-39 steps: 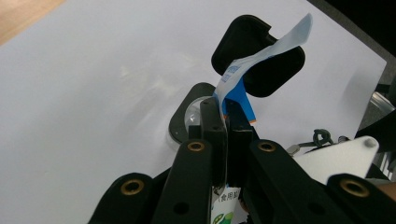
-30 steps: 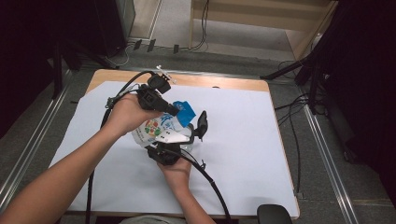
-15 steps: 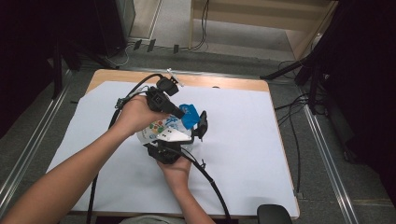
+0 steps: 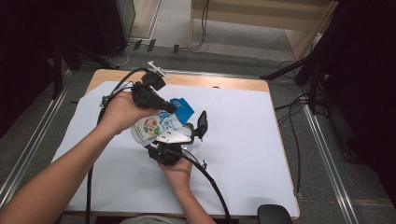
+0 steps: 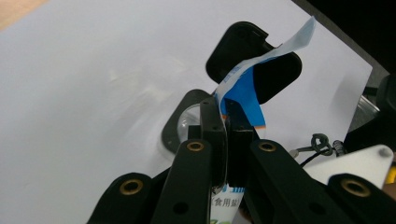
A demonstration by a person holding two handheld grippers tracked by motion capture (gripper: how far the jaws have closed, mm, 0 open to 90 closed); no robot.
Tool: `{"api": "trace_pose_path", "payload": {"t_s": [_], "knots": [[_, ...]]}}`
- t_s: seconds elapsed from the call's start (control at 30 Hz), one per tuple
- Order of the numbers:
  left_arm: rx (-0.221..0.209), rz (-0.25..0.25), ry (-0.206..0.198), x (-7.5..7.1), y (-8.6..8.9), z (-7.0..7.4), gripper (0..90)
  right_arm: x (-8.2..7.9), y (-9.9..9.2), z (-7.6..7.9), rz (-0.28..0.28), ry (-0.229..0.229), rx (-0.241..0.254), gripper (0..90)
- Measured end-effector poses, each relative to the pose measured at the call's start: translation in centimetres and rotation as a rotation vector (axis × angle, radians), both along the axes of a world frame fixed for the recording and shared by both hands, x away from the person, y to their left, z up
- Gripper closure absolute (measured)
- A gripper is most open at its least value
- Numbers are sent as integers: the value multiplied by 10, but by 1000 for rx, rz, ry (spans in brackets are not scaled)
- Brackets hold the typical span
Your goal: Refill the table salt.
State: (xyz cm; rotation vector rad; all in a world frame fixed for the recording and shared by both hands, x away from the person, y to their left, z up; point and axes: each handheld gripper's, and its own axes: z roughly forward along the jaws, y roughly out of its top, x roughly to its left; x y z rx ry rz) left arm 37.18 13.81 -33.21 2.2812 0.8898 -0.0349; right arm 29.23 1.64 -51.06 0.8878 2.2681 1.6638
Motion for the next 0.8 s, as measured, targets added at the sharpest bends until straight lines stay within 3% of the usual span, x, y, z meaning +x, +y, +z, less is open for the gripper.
{"api": "trace_pose_path", "payload": {"t_s": [0.1, 0.3, 0.47, 0.57, 0.8], "knots": [[-39, -3, 0, -3, 20, 2, 900, -1, -1, 1, -8, 10, -15, 729], [-64, -6, -1, -9, 45, -4, 900, -1, -5, 5, -15, 30, -16, 728], [-71, -11, -12, -12, 59, -8, 900, -3, -13, 12, 0, 40, -17, 727], [-72, -23, -22, -13, 66, -11, 900, -7, -18, 20, 14, 16, -1, 723], [-100, -48, -40, -15, 75, -10, 900, -7, -31, 34, 2, 7, 33, 630]]}}
